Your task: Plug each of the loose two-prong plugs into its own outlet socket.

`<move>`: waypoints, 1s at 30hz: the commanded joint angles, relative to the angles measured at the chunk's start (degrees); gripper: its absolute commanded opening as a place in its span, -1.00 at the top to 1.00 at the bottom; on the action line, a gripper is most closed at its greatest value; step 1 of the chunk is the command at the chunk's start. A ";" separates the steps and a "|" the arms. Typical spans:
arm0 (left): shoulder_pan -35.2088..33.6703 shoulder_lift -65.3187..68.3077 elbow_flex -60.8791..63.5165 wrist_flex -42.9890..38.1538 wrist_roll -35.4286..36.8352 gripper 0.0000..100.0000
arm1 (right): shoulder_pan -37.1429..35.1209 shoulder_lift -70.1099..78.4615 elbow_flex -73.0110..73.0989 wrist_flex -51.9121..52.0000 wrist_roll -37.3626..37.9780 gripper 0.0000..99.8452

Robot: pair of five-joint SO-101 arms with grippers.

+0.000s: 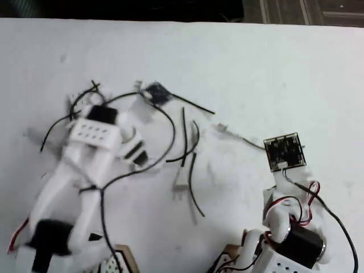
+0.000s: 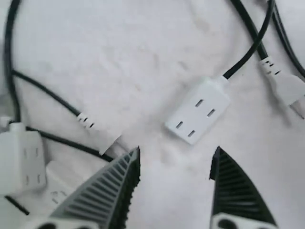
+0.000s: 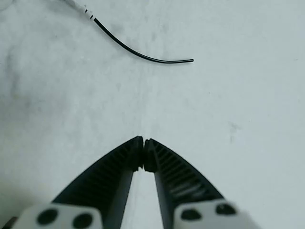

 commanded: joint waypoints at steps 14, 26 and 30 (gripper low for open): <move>-27.56 -34.07 29.80 -16.09 0.09 0.52 | -17.89 15.78 -10.29 2.95 -2.11 0.96; -35.03 -35.12 44.66 -29.71 0.18 0.52 | -39.52 40.75 -16.62 -3.65 -8.26 0.96; -35.03 -35.12 45.71 -30.51 0.18 0.52 | -36.26 44.18 -17.41 -8.40 -7.82 0.90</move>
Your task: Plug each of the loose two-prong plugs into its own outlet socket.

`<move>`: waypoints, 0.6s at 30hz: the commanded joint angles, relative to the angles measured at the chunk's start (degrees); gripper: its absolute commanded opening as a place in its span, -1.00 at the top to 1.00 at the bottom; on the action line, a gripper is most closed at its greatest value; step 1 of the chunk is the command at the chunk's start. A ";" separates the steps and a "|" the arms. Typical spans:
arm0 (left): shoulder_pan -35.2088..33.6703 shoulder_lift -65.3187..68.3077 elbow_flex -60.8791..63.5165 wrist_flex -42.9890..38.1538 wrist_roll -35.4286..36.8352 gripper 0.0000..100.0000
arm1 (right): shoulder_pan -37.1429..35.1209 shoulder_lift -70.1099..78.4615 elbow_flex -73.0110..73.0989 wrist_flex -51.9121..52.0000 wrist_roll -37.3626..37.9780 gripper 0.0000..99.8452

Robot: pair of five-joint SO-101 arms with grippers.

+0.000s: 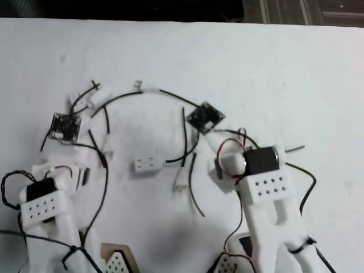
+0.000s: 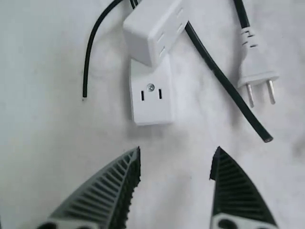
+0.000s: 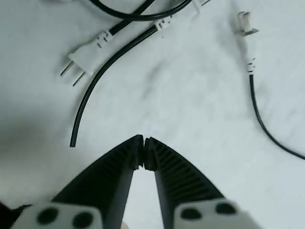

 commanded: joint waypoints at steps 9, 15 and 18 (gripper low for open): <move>-0.22 -1.36 1.32 -1.41 0.26 0.52 | 5.85 20.00 -14.59 -2.86 2.99 0.71; -0.22 -1.19 1.41 -1.41 0.26 0.52 | 10.86 31.69 -22.68 -4.44 6.07 0.73; -0.22 -1.19 1.41 -1.41 0.26 0.52 | 13.14 36.35 -23.65 -8.22 5.01 0.73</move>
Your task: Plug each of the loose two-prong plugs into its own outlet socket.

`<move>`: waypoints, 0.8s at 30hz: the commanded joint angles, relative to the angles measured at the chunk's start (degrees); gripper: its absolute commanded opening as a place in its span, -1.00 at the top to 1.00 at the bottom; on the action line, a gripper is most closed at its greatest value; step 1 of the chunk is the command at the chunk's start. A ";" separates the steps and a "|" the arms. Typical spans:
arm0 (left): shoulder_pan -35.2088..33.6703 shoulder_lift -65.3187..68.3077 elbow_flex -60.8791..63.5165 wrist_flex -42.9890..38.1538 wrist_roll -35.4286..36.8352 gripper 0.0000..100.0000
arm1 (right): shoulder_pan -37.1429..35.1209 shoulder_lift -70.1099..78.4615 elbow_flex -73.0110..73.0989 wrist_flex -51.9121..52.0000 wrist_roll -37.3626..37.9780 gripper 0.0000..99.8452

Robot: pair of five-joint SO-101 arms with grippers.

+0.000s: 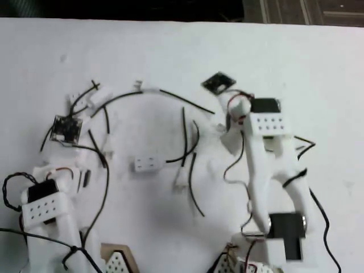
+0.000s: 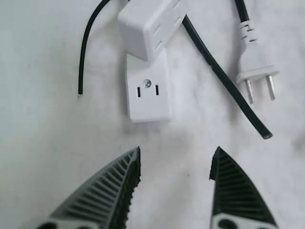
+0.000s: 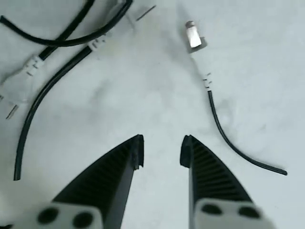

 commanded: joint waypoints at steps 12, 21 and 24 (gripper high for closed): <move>-0.22 -1.01 0.00 -0.97 0.26 0.52 | 1.54 10.86 -7.12 -9.27 -39.38 0.73; -0.22 -1.01 0.00 -0.97 0.26 0.52 | 1.71 12.26 -8.70 -9.36 -69.63 0.72; -0.22 -1.01 0.00 -0.97 0.26 0.52 | 1.63 15.25 -10.73 -9.36 -73.49 0.72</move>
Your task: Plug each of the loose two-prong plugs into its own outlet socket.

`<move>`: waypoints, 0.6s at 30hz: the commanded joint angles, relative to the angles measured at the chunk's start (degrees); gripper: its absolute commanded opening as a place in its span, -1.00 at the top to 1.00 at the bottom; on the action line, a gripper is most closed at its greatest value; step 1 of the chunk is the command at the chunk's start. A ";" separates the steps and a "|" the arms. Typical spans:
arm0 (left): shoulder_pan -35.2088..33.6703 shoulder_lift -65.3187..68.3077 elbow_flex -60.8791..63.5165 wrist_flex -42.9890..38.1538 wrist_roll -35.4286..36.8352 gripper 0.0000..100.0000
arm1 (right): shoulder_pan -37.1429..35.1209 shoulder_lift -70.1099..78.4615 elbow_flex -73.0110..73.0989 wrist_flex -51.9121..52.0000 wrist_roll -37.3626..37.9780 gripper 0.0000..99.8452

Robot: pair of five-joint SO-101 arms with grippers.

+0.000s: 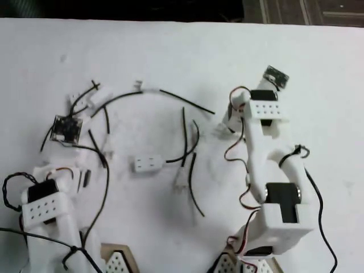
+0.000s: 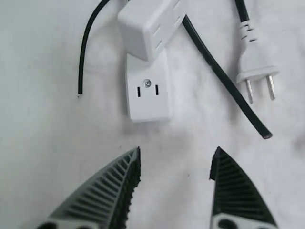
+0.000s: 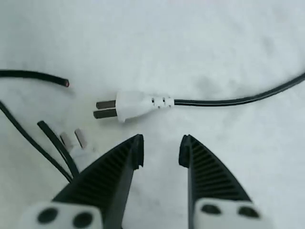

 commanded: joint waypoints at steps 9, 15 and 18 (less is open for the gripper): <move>-0.22 -1.01 0.26 -0.97 0.26 0.52 | 0.22 13.58 -13.45 -0.40 -16.09 0.72; -0.22 -1.27 0.62 -0.97 0.26 0.52 | 0.22 15.25 -15.82 -0.48 -18.73 0.72; -0.22 -1.27 0.62 -0.97 0.26 0.52 | -0.13 15.43 -15.82 -0.57 -20.04 0.62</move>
